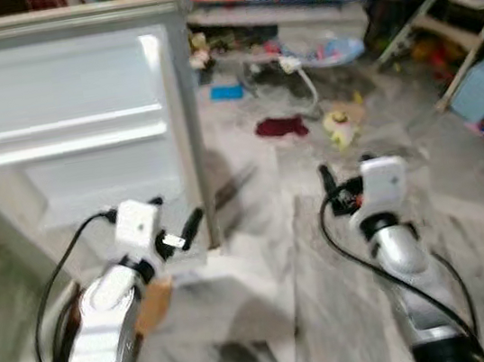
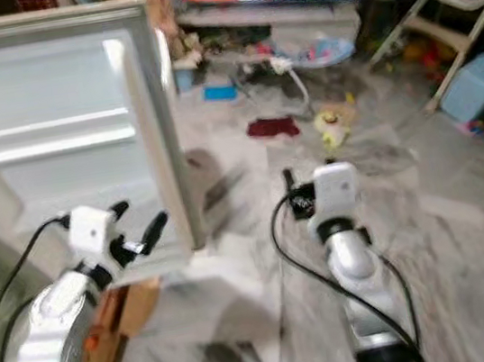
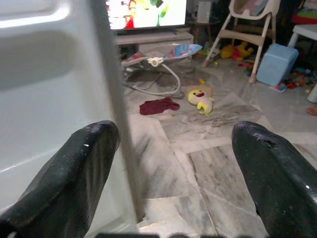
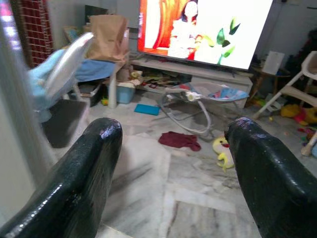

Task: Restocking fridge

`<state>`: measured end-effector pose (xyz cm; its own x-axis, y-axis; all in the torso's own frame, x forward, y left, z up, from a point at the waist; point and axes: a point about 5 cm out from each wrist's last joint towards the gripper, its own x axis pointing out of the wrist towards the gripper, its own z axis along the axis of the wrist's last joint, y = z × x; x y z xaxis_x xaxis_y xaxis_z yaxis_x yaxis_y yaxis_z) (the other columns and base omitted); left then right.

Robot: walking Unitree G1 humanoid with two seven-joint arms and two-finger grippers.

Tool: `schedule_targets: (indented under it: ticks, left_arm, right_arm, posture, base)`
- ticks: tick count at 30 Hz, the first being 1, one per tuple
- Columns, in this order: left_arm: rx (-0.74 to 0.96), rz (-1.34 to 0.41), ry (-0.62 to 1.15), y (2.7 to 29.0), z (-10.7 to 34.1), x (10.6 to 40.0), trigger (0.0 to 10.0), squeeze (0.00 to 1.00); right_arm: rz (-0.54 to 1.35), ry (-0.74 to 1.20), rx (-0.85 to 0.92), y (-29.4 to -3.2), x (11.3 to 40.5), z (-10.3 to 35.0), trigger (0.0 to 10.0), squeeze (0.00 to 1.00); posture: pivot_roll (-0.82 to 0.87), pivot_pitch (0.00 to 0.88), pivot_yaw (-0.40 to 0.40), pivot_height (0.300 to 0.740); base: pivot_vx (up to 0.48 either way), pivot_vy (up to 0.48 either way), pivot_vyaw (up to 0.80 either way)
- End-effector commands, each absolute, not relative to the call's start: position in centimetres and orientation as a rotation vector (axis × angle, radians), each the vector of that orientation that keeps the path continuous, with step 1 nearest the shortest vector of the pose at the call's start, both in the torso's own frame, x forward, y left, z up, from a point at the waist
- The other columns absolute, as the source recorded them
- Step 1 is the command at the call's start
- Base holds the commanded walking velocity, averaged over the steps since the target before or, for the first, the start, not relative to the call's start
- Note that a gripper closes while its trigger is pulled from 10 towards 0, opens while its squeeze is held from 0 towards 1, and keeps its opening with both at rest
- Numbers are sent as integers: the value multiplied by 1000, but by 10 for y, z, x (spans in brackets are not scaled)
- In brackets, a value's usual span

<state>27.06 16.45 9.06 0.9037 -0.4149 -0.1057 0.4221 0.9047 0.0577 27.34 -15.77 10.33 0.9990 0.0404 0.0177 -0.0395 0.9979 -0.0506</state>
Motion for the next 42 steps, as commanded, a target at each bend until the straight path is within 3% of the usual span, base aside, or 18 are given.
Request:
schedule_targets:
  ticks: [1,11,25,36,42]
  left_arm:
    - [92,-450,82,158,94,274,10000,0]
    - [134,-428,87,162,98,274,10000,0]
    - [64,-328,103,171,91,276,10000,0]
    - [34,-292,105,168,92,285,10000,0]
    - [-41,-201,70,177,90,283,10000,0]
  right_arm:
    - [9,-40,-62,-168,275,109,10000,0]
    - [8,-76,-121,-160,279,122,10000,0]
    - [-55,-21,-13,-168,270,113,10000,0]
    - [-70,-22,-6,-166,272,114,10000,0]
    - [-156,-2,-38,-181,266,110,10000,0]
  posture:
    - [-16,66,-41,740]
    - [-21,127,-29,740]
    - [-50,100,-25,740]
    - [-62,78,-29,740]
    - [-78,70,-30,740]
  base:
    - [360,-315,0]
    - [376,-294,0]
    - [291,-236,0]
    - [0,0,-781]
    - [0,0,-800]
